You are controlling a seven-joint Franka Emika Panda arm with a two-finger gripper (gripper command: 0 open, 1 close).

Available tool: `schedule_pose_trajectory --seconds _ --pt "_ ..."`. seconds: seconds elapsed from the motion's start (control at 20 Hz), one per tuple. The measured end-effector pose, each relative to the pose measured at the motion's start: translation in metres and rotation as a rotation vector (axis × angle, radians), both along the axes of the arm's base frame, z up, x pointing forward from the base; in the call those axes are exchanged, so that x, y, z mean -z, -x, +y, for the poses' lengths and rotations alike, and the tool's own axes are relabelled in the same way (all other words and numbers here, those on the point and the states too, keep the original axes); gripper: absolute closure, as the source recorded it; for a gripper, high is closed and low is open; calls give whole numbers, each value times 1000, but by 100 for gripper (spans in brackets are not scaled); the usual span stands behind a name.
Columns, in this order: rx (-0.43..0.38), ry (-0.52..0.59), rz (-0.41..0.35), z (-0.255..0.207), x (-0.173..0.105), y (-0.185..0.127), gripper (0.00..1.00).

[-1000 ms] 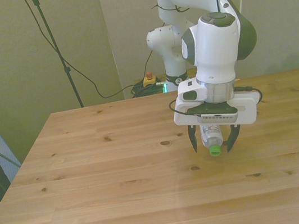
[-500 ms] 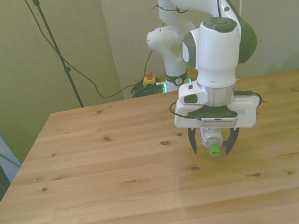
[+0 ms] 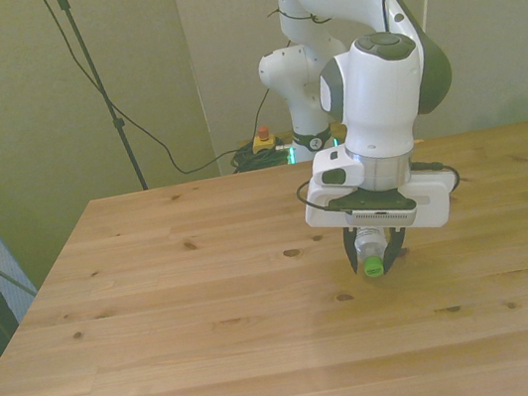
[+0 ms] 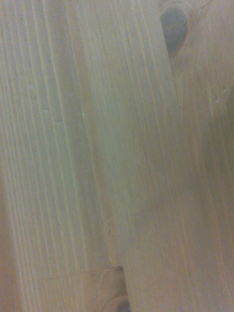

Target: Stand the water bottle

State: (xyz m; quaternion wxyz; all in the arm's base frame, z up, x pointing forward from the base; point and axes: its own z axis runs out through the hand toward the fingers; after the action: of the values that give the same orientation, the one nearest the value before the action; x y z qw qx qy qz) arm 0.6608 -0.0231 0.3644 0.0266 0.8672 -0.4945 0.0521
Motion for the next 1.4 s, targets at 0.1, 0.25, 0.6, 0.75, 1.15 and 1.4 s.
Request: schedule_pose_trajectory --seconds 0.1,0.25,0.6,0.75,1.15,1.4 --pt "2 -2 -1 -1 0 0 100" --pt "4 -3 -4 -3 -3 -1 100" --pt "4 -7 -74 -4 -46 -5 100" --pt "-15 35 -161 -3 -90 1 100" --pt "40 211 -493 11 -169 30 100" --pt "136 231 -659 3 -164 17 100"
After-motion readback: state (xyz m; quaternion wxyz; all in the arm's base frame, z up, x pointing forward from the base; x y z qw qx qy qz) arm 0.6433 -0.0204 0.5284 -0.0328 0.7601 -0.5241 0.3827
